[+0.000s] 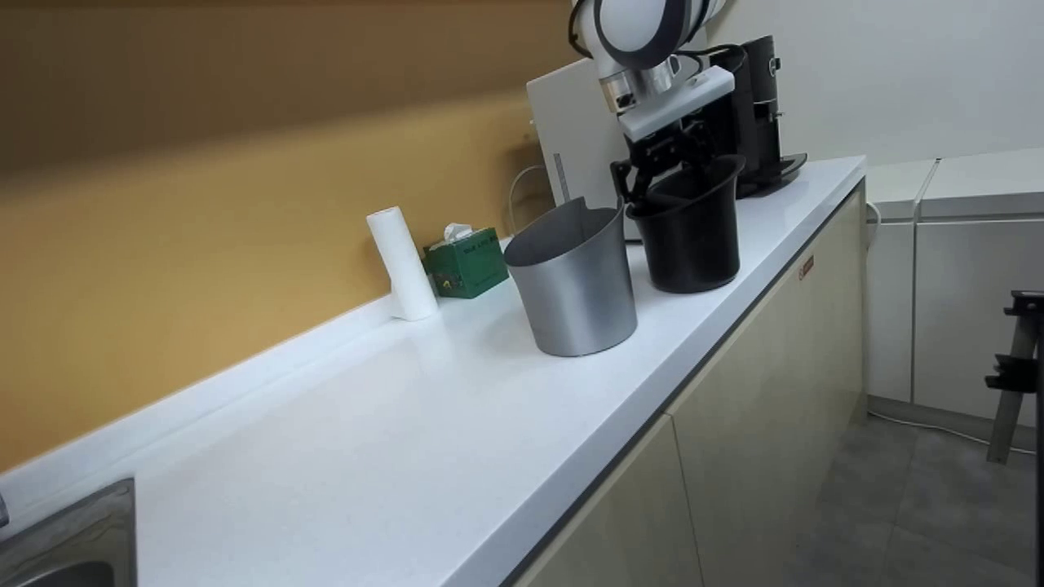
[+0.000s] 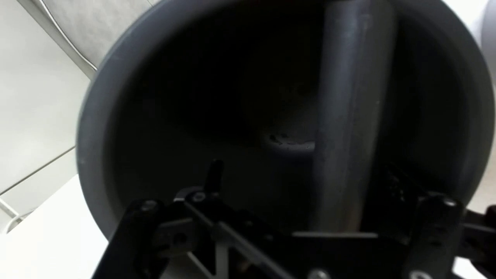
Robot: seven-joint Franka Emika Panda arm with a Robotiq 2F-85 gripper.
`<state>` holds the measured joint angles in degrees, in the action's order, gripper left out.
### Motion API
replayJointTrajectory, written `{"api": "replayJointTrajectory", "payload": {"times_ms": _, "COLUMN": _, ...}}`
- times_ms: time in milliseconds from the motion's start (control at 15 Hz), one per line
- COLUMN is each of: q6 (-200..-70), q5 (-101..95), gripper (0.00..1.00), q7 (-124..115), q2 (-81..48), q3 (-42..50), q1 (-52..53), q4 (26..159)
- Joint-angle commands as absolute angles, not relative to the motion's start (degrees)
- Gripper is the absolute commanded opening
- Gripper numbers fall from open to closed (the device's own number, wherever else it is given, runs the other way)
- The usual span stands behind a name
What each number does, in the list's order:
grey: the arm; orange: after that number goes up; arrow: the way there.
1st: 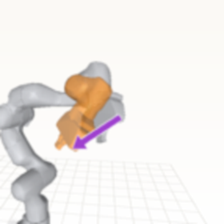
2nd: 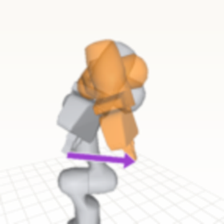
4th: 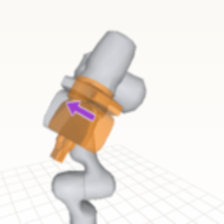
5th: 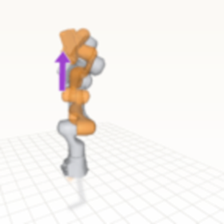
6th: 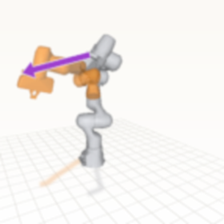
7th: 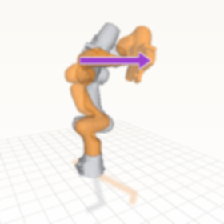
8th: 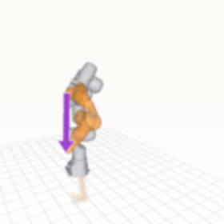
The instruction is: Move the object into the basin
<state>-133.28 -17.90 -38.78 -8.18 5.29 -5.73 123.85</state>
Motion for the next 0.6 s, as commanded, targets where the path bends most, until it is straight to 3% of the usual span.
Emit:
{"api": "replayJointTrajectory", "payload": {"times_ms": 0, "q6": -133.3, "q5": -16.9, "gripper": 0.73, "q7": -40.2, "q2": -9.2, "q3": 6.5, "q1": -4.4, "q4": 122.9}}
{"api": "replayJointTrajectory", "payload": {"times_ms": 533, "q6": -133.4, "q5": -14.7, "gripper": 0.17, "q7": -38.4, "q2": -8.7, "q3": 6.5, "q1": -3.7, "q4": 123.2}}
